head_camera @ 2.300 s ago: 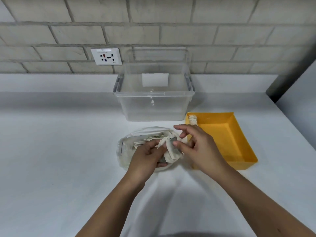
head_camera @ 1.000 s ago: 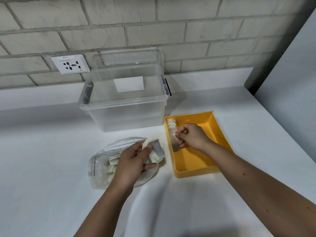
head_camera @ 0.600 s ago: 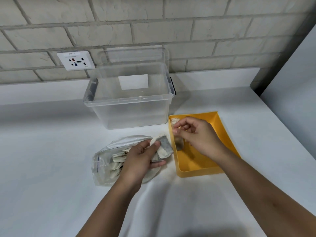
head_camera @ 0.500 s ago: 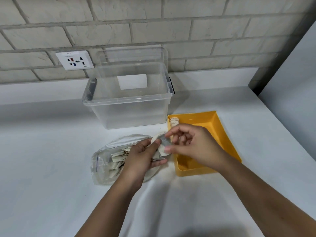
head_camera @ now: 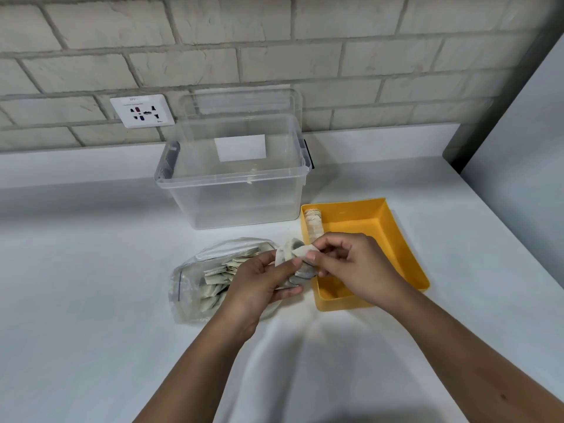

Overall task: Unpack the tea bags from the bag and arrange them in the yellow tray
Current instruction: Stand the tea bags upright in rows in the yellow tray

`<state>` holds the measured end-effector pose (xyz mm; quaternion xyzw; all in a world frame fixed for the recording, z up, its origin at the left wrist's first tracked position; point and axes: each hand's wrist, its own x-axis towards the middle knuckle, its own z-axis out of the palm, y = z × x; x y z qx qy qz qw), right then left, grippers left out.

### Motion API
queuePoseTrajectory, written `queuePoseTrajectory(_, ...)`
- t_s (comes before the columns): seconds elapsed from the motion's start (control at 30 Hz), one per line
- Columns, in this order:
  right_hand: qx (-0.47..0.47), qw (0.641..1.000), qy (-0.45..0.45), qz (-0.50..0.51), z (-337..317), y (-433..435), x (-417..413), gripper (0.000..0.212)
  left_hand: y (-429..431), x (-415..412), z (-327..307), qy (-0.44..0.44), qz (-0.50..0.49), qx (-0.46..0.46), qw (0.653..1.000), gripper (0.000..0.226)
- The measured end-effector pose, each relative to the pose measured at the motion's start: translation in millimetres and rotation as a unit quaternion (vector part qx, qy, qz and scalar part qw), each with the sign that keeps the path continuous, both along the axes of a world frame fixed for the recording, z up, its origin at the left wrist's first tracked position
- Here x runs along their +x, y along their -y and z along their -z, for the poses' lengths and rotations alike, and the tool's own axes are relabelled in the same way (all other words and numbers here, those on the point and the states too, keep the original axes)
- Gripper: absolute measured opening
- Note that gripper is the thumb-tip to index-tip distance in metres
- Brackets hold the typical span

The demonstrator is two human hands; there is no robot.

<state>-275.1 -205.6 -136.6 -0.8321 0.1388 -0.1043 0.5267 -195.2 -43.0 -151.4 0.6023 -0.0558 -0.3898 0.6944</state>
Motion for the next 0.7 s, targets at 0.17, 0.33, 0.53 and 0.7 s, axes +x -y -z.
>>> queuePoseTrajectory(0.17, 0.075, 0.997, -0.021, 0.008, 0.9, -1.5, 0.7, 0.019, -1.5, 0.5, 1.4, 0.012, -0.018, 0.011, 1.000, 0.020)
queuePoseTrajectory(0.33, 0.017, 0.999, -0.016, 0.045, 4.9, 2.9, 5.2, 0.010, -0.6, 0.8, 0.4, 0.017, -0.016, 0.007, 1.000, 0.019)
queuePoseTrajectory(0.53, 0.036, 0.999, -0.012, 0.031, 7.8, 6.2, 10.1, 0.021, -0.3, 0.9, -0.1, 0.022, -0.002, 0.013, 1.000, 0.017)
queuePoseTrajectory(0.7, 0.058, 0.993, 0.017, 0.100, 8.1, 31.3, 15.1, 0.007, -4.3, 5.0, 0.7, 0.035, -0.038, 0.025, 0.998, 0.019)
